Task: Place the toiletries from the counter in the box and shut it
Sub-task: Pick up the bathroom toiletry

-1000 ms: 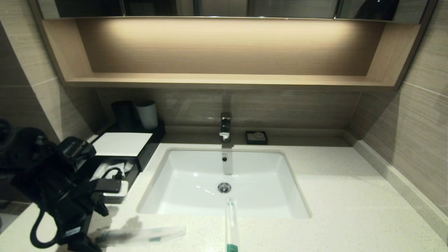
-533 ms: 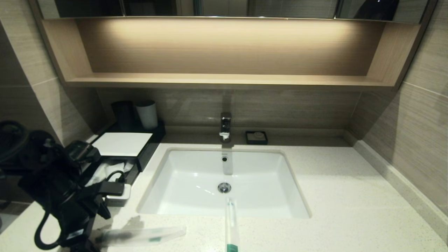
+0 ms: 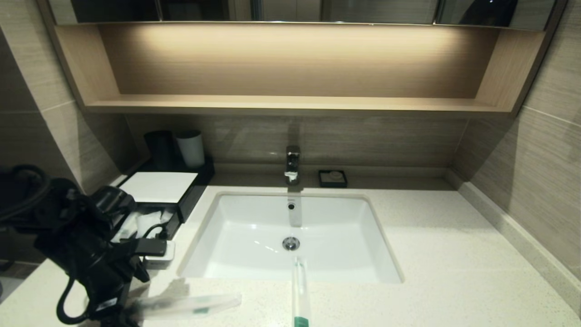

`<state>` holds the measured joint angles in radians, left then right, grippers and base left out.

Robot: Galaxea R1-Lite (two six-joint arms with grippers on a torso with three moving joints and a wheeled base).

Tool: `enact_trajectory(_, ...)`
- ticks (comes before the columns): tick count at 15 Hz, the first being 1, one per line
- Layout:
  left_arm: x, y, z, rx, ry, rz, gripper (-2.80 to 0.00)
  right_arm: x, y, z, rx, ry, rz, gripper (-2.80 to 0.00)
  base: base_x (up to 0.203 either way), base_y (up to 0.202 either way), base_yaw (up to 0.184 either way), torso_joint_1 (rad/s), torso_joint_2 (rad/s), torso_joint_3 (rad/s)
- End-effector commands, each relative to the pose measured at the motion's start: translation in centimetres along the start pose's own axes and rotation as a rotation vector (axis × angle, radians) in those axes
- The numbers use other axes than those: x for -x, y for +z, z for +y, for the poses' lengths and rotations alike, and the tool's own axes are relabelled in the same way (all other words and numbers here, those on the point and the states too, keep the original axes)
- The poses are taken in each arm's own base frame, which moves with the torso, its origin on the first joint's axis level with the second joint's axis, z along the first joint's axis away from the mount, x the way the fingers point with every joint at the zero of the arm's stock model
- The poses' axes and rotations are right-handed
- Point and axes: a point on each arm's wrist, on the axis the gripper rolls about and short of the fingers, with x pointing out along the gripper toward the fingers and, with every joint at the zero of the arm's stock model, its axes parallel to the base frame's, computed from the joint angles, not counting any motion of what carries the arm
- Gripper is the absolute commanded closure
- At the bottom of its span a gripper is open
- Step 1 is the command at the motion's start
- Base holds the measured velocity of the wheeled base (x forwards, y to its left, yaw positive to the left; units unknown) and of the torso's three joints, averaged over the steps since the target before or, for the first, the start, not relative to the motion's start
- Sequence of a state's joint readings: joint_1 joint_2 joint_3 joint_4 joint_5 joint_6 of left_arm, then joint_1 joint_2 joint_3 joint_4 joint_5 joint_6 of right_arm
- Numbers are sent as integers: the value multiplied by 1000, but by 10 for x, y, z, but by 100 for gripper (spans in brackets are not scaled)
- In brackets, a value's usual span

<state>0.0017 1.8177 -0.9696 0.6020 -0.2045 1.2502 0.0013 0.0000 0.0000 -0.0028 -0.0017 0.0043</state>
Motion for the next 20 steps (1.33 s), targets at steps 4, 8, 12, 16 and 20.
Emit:
enact_trajectory(4,-3,-1,0,-7,-4,5,-280,0,0,0,0,0,1,0,0,0,0,0,0,0)
enact_trajectory(8,-4,-1,0,-2,-4,9,-280,0,0,0,0,0,1,0,0,0,0,0,0,0)
enact_trajectory(12,-2,-1,-1,-1,1,7,0,0,0,0,0,0,1,0,0,0,0,0,0,0)
enact_trajectory(16,-1,-1,-2,-1,5,7,0,0,0,0,0,0,1,0,0,0,0,0,0,0)
enact_trajectory(20,-1,-2,-4,-1,1,8,0,0,0,0,0,0,1,0,0,0,0,0,0,0)
